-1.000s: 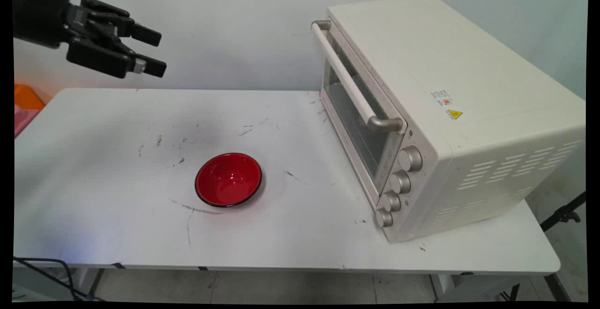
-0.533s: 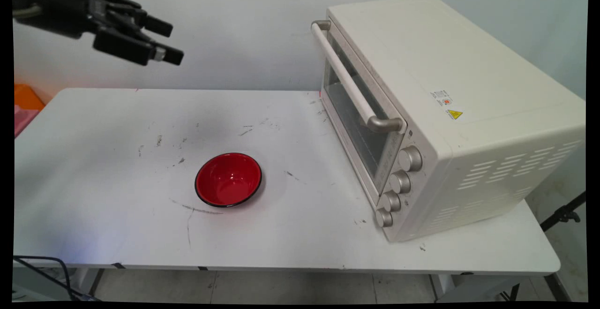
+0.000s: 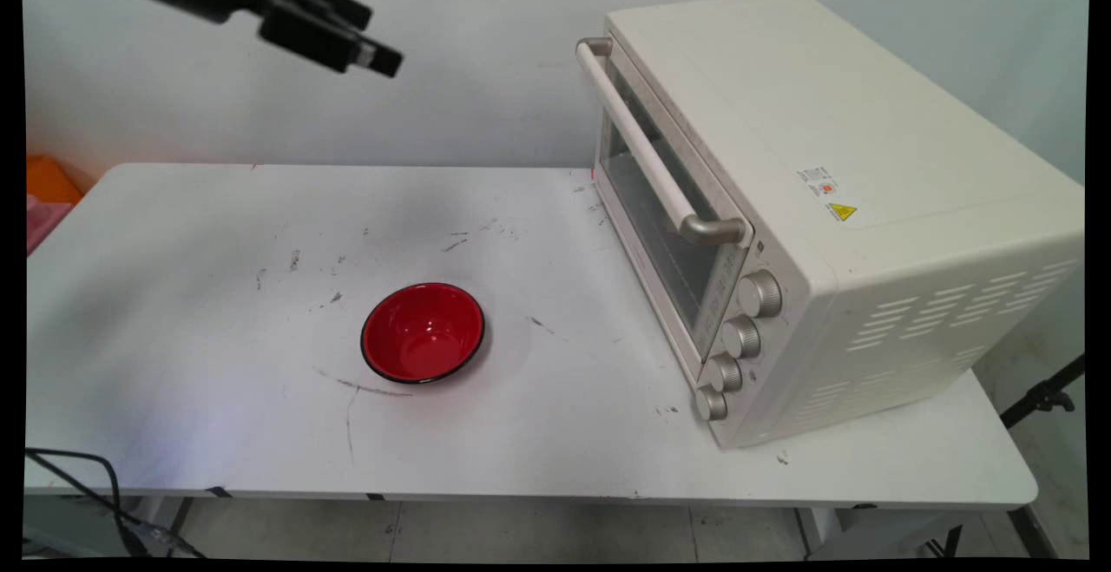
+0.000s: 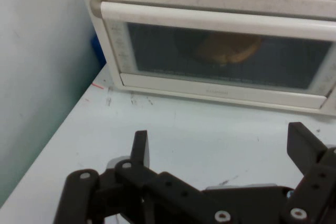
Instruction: Open the oven
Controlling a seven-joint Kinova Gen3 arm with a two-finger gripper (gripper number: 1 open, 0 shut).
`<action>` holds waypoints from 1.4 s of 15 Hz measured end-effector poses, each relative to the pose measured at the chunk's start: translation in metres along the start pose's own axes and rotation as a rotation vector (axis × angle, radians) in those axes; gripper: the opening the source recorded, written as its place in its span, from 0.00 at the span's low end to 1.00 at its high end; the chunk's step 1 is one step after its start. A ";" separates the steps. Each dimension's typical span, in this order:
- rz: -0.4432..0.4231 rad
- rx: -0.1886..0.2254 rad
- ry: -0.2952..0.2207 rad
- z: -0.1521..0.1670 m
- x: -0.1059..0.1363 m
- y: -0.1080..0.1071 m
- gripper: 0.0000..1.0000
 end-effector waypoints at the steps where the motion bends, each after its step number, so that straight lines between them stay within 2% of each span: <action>1: 0.004 0.000 -0.011 0.007 0.010 0.001 1.00; 5: 0.016 -0.004 -0.043 0.033 0.044 0.004 1.00; 10: 0.032 -0.014 -0.118 0.086 0.096 0.012 1.00; 16: 0.083 -0.057 -0.213 0.145 0.137 0.028 1.00; 17: 0.097 -0.067 -0.227 0.153 0.143 0.030 0.00; 21: 0.142 -0.097 -0.271 0.180 0.160 0.035 0.00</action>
